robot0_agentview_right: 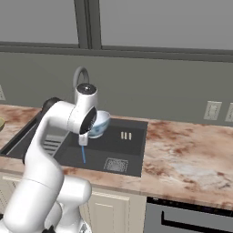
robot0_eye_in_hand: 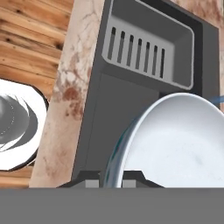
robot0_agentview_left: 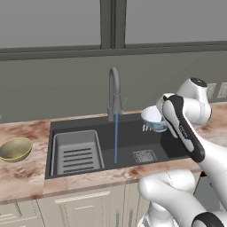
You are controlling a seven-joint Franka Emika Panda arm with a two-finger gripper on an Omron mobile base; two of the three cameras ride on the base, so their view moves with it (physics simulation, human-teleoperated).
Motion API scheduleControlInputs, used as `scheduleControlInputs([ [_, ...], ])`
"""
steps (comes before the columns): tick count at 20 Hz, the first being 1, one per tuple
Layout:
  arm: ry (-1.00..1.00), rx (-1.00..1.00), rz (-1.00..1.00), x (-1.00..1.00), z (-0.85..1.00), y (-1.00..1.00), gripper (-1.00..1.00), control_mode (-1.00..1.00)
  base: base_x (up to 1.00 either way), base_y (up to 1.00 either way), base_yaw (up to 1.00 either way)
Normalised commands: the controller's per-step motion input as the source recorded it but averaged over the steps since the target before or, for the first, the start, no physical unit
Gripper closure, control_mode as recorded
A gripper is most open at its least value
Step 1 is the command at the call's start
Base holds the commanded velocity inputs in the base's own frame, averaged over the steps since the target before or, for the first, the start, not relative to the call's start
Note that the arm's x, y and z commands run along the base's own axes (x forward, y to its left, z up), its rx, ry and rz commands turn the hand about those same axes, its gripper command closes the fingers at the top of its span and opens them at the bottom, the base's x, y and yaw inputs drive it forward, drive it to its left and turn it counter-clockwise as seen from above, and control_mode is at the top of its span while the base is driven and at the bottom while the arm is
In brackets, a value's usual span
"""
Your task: Rinse each bowl for a few seconds and place them down in the sink or on the counter.
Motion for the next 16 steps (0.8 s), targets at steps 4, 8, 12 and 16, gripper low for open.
scheduleControlInputs([
  [4, 0.00, 0.03, 0.00, -0.08, -0.03, 0.30, 1.00, -1.00, 0.00, 0.00, 0.00],
  [8, 0.00, 0.04, 0.00, 0.00, -0.07, 0.29, 1.00, -1.00, 0.00, 0.00, 0.00],
  [12, 0.00, 0.01, 0.01, 0.05, -0.02, 0.27, 1.00, -1.00, 0.00, 0.00, 0.00],
  [16, 0.00, 0.00, 0.02, 0.11, -0.01, 0.19, 1.00, -1.00, 0.00, 0.00, 0.00],
])
